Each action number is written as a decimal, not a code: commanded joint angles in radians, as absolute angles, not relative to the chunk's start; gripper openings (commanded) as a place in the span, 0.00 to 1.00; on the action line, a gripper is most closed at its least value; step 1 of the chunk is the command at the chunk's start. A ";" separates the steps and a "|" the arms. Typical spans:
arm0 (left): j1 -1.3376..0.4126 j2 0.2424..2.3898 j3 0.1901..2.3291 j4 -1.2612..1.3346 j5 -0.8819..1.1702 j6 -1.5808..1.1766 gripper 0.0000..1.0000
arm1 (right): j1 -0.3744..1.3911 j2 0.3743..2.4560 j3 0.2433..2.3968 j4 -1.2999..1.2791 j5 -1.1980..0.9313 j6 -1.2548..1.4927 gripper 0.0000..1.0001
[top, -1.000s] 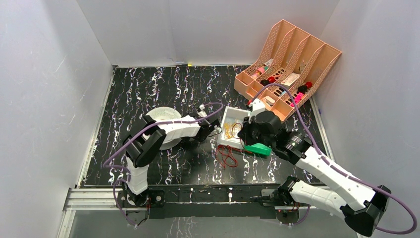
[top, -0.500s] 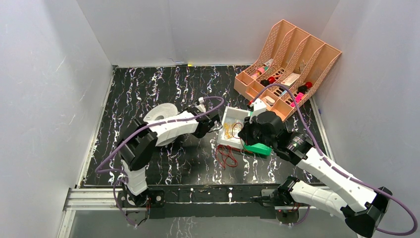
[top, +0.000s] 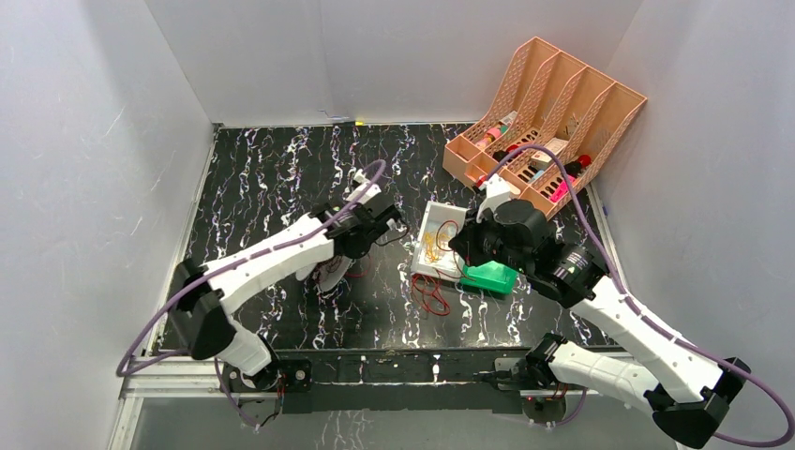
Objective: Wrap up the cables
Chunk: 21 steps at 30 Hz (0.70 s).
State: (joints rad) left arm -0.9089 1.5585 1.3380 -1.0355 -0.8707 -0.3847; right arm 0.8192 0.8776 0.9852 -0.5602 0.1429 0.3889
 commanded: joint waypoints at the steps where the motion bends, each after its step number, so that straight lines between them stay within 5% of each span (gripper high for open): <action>1: -0.916 1.410 1.342 -0.982 -0.672 -0.412 0.00 | 0.816 0.870 1.052 -0.575 0.120 0.394 0.00; 21: -0.917 1.267 1.200 -0.802 -0.317 -0.474 0.00 | 0.816 0.905 1.125 -0.551 -0.040 0.477 0.00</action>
State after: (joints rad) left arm -0.9119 1.3128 1.2201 -0.8371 -0.3595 -0.4561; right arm 0.8192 0.8917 1.0798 -0.6037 0.0219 0.4450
